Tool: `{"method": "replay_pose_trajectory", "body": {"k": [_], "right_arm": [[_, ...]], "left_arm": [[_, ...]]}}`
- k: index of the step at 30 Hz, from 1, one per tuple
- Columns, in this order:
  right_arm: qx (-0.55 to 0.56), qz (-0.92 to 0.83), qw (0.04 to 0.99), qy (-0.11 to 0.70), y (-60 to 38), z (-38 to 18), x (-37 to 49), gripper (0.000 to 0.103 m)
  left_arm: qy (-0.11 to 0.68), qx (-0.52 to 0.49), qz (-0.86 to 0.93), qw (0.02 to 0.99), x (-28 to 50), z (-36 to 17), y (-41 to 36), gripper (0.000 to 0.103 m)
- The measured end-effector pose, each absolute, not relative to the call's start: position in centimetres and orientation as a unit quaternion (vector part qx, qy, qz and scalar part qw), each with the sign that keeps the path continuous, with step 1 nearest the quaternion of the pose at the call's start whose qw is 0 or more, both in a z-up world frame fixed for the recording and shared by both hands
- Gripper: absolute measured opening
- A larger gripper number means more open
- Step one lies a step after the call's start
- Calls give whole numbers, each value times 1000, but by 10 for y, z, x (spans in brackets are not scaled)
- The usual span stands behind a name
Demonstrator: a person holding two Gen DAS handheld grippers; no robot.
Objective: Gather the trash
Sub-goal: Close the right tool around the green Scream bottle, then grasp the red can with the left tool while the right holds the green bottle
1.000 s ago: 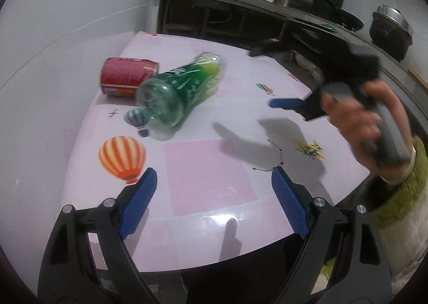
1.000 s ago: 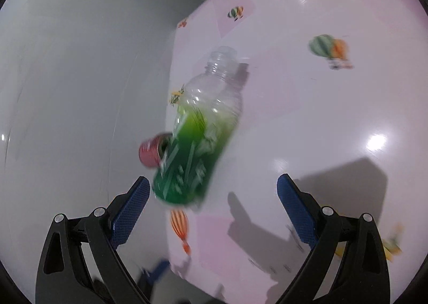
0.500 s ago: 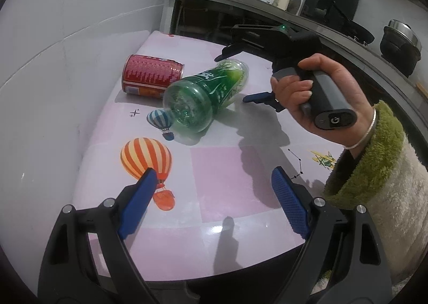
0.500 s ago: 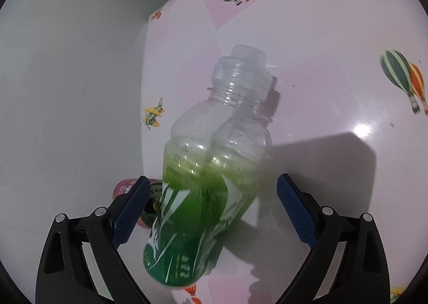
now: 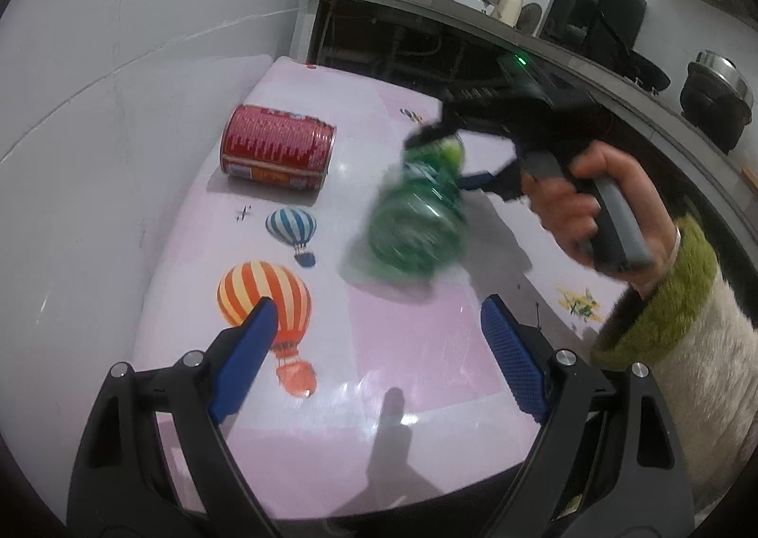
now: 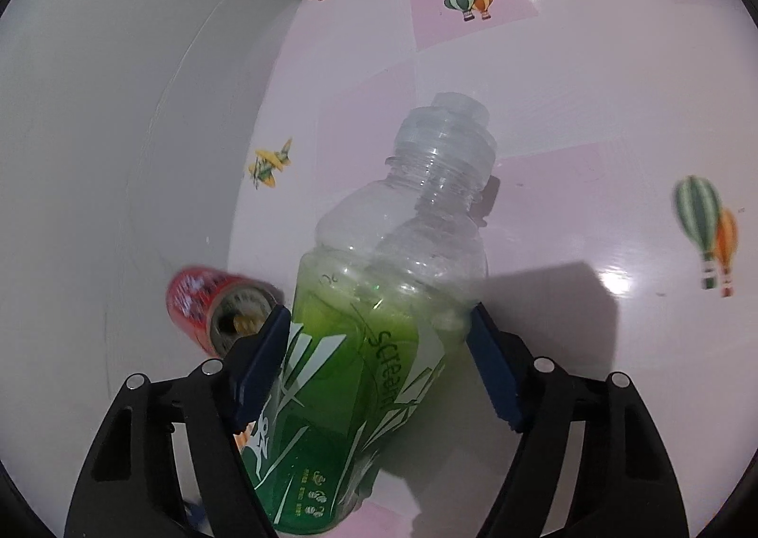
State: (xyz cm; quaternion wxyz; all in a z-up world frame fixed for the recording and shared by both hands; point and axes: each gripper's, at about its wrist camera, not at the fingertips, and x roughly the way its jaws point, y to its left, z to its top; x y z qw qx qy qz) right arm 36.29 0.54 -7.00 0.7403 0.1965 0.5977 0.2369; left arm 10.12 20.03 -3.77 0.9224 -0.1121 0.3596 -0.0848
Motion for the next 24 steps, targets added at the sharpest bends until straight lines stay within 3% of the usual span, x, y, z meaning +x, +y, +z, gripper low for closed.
{"method": "replay_pose_trajectory", "body": {"k": [6, 11, 15, 24], "right_arm": [[151, 235, 764, 582, -33, -63, 333, 73], [130, 224, 782, 567, -72, -58, 302, 73], [124, 220, 791, 557, -93, -58, 285, 73], [137, 238, 791, 547, -107, -63, 280, 73]], "left_arm": [[338, -121, -54, 932, 129, -23, 206, 83], [316, -40, 1, 948, 167, -12, 199, 83], [328, 25, 31, 944, 206, -19, 195, 83], [377, 63, 67, 922, 257, -38, 204, 84]]}}
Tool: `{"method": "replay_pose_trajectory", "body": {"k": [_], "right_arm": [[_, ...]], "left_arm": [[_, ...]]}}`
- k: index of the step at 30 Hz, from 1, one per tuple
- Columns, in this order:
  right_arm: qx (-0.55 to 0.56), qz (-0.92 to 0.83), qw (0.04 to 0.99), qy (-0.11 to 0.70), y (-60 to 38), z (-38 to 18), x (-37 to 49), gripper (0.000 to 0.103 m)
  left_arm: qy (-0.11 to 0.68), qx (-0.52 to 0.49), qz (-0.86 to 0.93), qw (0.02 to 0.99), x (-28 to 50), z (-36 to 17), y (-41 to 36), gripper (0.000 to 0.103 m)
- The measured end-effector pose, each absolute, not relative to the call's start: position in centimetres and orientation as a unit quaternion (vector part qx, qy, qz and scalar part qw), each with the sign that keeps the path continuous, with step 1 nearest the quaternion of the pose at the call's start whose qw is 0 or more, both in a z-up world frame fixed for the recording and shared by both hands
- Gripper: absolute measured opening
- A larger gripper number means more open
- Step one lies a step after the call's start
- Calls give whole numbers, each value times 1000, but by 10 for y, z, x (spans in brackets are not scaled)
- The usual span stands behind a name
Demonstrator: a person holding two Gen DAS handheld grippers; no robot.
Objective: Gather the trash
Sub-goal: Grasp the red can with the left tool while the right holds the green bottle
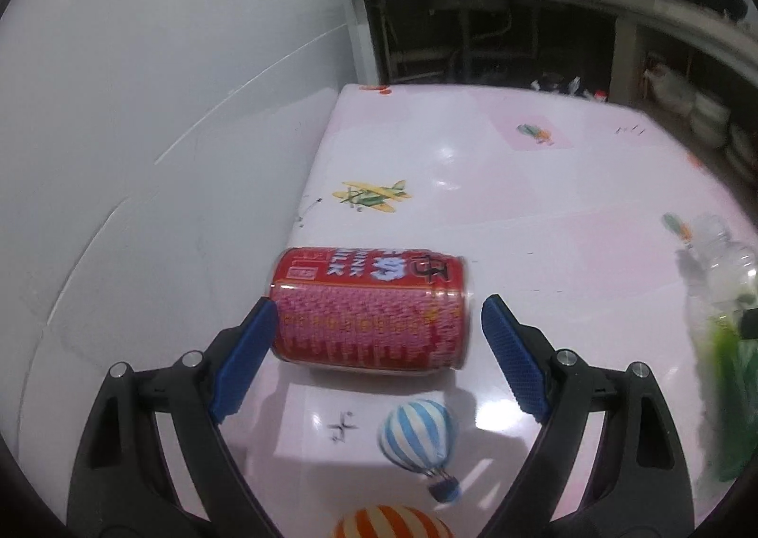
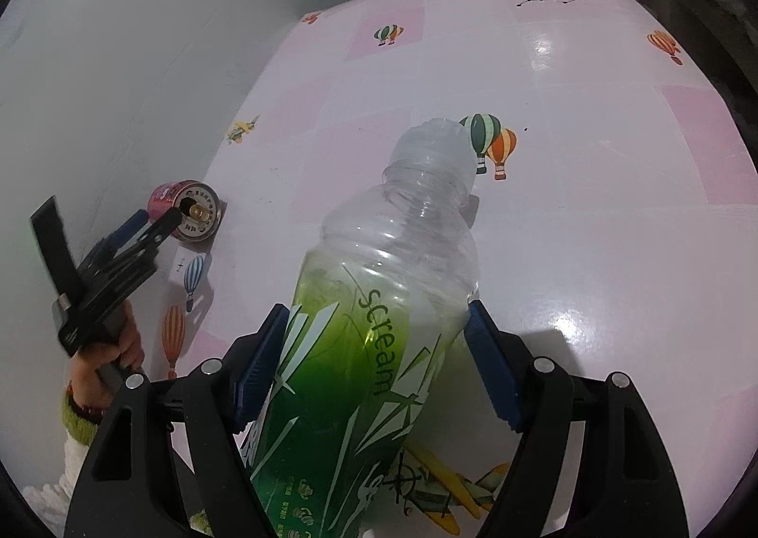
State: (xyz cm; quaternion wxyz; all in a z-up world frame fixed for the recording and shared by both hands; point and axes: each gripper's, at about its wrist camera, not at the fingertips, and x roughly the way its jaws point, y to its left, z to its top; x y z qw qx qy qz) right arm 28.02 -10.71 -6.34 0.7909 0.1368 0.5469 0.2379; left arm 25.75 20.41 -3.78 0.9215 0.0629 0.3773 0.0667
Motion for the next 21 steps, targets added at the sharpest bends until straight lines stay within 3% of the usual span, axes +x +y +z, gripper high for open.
{"method": "replay_pose_trajectory", "body": {"k": [8, 12, 21], "right_arm": [[147, 255, 785, 544, -109, -69, 279, 74], [150, 258, 784, 544, -110, -70, 278, 74], [151, 257, 784, 545, -105, -71, 280, 74]], "left_arm": [[414, 64, 67, 905, 277, -50, 205, 84], [424, 46, 53, 903, 280, -52, 206, 78], [410, 5, 50, 911, 296, -49, 213, 84]]}}
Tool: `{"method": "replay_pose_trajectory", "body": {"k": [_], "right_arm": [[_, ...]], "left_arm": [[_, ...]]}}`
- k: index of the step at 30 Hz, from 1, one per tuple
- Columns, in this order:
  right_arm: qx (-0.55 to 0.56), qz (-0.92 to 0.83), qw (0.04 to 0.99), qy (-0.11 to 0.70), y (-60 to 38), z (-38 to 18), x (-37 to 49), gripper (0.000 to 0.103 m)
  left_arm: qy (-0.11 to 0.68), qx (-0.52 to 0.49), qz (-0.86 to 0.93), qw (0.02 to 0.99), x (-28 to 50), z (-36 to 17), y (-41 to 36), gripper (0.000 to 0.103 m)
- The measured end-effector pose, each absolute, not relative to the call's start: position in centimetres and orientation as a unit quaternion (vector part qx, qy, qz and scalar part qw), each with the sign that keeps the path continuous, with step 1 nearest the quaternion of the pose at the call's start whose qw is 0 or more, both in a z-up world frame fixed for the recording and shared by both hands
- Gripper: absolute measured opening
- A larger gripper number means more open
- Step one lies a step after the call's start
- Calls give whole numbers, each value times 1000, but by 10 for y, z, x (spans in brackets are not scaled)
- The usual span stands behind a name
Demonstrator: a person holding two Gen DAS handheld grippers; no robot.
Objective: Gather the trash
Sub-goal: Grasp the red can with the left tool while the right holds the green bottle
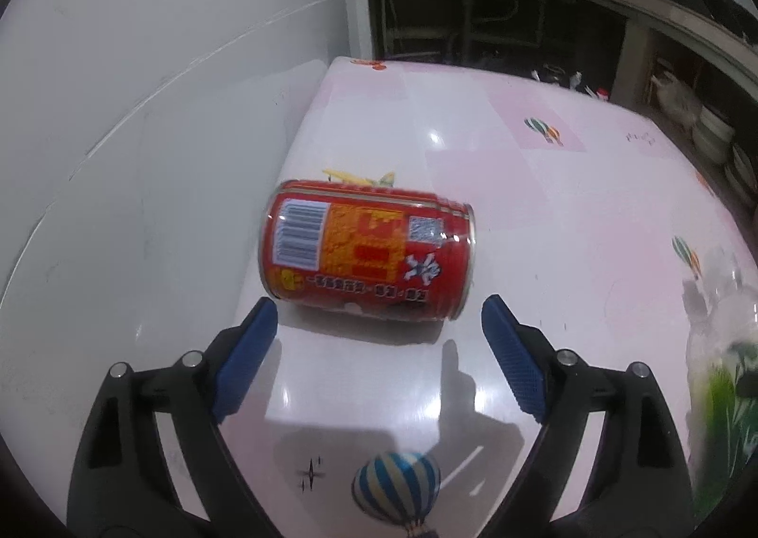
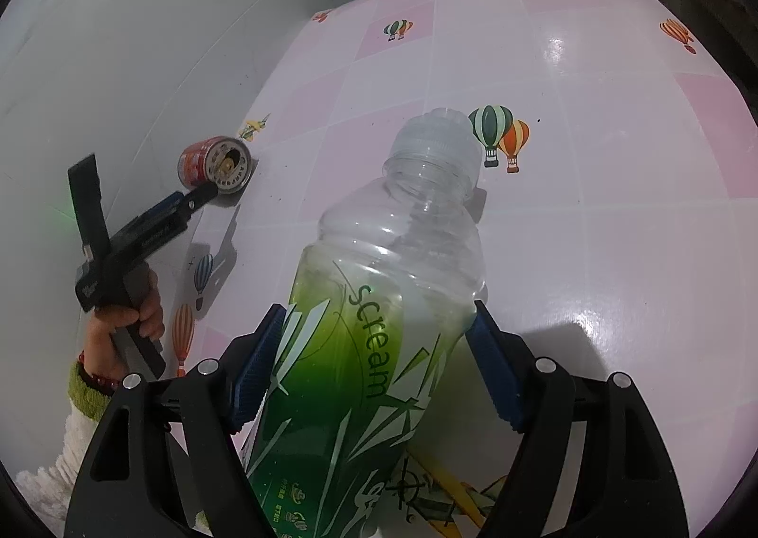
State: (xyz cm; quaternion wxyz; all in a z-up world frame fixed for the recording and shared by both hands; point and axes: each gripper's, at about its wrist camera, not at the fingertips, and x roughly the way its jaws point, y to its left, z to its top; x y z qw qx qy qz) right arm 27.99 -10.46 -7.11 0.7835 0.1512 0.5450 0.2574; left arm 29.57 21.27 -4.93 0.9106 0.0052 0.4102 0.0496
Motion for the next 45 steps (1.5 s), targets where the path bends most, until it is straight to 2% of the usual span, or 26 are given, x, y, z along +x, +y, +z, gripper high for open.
{"method": "replay_pose_trajectory", "body": {"k": [10, 13, 16, 18, 21, 24, 26, 28, 29, 30, 33, 41, 45], "right_arm": [[153, 258, 783, 545, -101, -72, 280, 74], [156, 259, 782, 546, -102, -74, 281, 74], [156, 261, 780, 547, -100, -74, 281, 74], [156, 263, 779, 547, -100, -74, 281, 74], [156, 264, 779, 547, -100, -75, 281, 74], [154, 264, 778, 548, -99, -75, 281, 74], [153, 265, 778, 549, -99, -74, 281, 74], [153, 267, 777, 549, -99, -74, 282, 74], [153, 267, 777, 549, -98, -74, 283, 74], [152, 268, 777, 548, -97, -74, 284, 74], [147, 269, 779, 546, -95, -75, 284, 74], [153, 276, 779, 542, -96, -77, 285, 74], [152, 278, 779, 540, -97, -78, 284, 74]], "left_arm": [[409, -25, 32, 912, 346, -44, 221, 84], [418, -43, 19, 907, 364, -47, 225, 81], [425, -53, 7, 904, 377, -48, 227, 67], [438, -52, 9, 898, 387, -54, 227, 50], [448, -59, 10, 892, 396, -63, 227, 41], [453, -70, 9, 889, 396, -69, 231, 39], [448, -73, 2, 891, 391, -62, 231, 41], [439, -76, -18, 895, 387, -49, 225, 53], [435, -78, -23, 897, 387, -43, 223, 66], [429, -82, -27, 899, 389, -36, 220, 74], [421, -98, -26, 902, 411, -18, 214, 84], [490, -156, 67, 855, 511, -37, 197, 84], [503, -143, 75, 849, 526, -51, 180, 77]]}}
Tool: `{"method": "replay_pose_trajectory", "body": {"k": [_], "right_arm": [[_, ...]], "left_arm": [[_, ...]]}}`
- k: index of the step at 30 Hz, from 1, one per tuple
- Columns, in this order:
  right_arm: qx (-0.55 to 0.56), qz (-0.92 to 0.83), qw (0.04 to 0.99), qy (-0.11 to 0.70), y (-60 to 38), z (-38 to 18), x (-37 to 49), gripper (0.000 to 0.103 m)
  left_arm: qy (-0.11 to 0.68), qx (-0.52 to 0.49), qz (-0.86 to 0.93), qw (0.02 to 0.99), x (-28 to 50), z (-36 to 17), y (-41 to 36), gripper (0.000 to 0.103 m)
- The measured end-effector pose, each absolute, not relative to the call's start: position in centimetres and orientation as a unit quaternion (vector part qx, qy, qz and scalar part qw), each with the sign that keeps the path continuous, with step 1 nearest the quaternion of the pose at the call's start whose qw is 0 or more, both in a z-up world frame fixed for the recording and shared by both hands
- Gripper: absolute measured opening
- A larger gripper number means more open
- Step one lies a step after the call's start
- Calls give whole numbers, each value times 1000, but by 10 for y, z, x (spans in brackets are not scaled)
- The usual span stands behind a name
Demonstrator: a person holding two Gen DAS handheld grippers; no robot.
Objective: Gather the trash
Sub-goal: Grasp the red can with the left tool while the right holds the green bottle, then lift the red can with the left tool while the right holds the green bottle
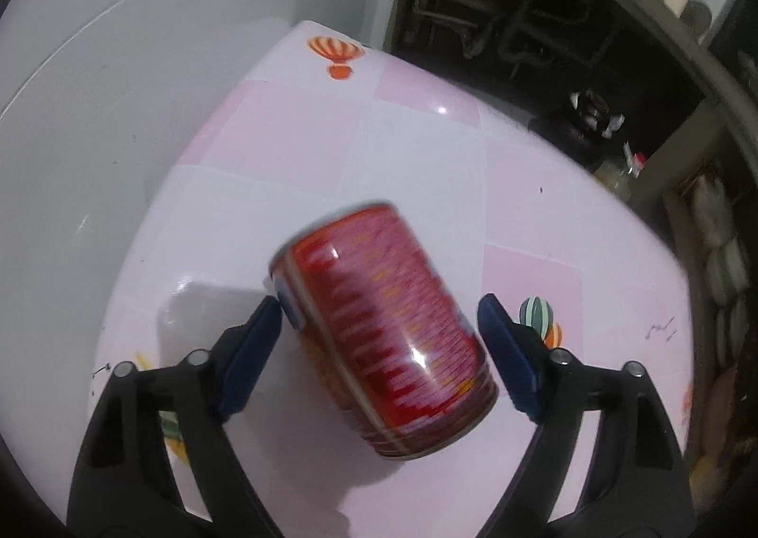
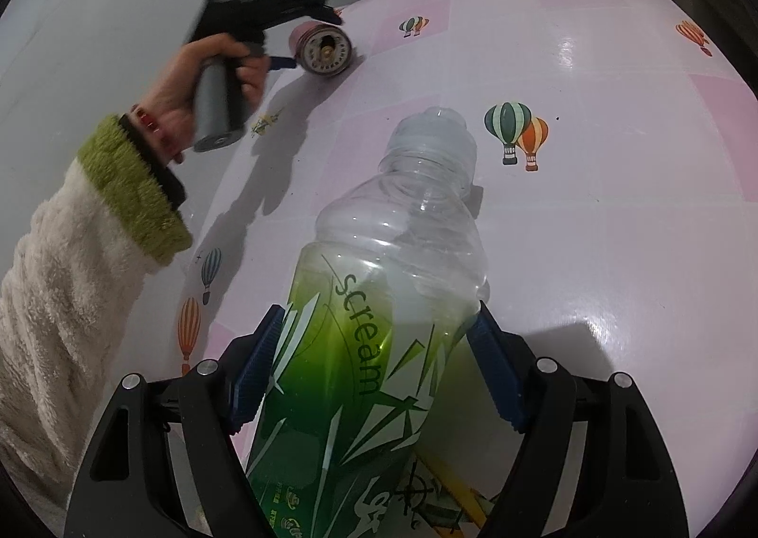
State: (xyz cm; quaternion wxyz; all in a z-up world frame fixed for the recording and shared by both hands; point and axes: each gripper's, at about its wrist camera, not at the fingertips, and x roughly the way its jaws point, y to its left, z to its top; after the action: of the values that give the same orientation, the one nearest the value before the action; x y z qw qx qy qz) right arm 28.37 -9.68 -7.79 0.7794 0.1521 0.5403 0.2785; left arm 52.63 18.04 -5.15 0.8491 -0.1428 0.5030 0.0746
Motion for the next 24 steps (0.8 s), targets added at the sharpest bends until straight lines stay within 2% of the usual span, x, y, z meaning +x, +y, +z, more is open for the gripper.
{"method": "replay_pose_trajectory", "body": {"k": [6, 13, 24], "right_arm": [[155, 283, 780, 536, -98, -78, 282, 74], [158, 283, 782, 532, -103, -77, 279, 74], [159, 285, 787, 523, -107, -75, 272, 74]], "left_arm": [[528, -144, 62, 835, 523, -69, 164, 62], [530, -134, 39, 836, 493, -69, 165, 62], [555, 52, -61, 828, 317, -47, 157, 62]]}}
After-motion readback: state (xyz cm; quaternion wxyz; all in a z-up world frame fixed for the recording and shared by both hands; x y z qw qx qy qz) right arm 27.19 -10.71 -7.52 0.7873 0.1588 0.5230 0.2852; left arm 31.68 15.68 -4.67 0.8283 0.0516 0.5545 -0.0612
